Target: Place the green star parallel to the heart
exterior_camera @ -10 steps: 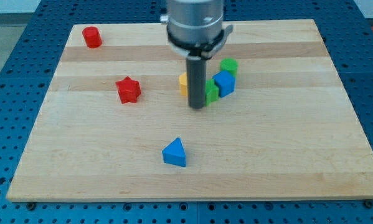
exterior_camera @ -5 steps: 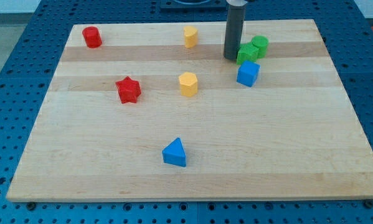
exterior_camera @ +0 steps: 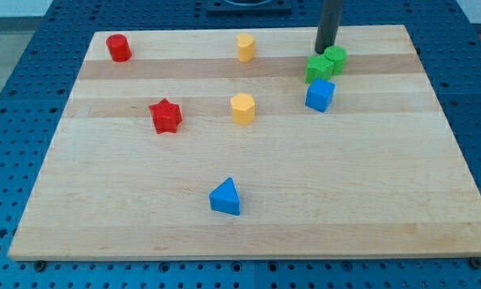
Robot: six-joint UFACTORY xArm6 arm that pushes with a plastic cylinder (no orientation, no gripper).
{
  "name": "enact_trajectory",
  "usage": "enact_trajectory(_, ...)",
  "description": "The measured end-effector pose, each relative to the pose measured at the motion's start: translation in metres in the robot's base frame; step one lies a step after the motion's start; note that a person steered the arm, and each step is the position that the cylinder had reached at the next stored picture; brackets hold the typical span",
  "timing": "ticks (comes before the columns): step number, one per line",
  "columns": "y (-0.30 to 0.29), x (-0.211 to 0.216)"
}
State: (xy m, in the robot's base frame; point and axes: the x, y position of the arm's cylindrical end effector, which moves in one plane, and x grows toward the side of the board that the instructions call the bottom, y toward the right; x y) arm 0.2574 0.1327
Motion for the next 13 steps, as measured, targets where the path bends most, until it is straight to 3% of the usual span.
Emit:
enact_trajectory(3, 0.0, 0.138)
enact_trajectory(5, 0.0, 0.177)
enact_trajectory(6, -0.009, 0.178)
enact_trajectory(9, -0.03, 0.093)
enact_trajectory(10, -0.021, 0.082)
enact_trajectory(12, -0.037, 0.119)
enact_trajectory(13, -0.06, 0.118)
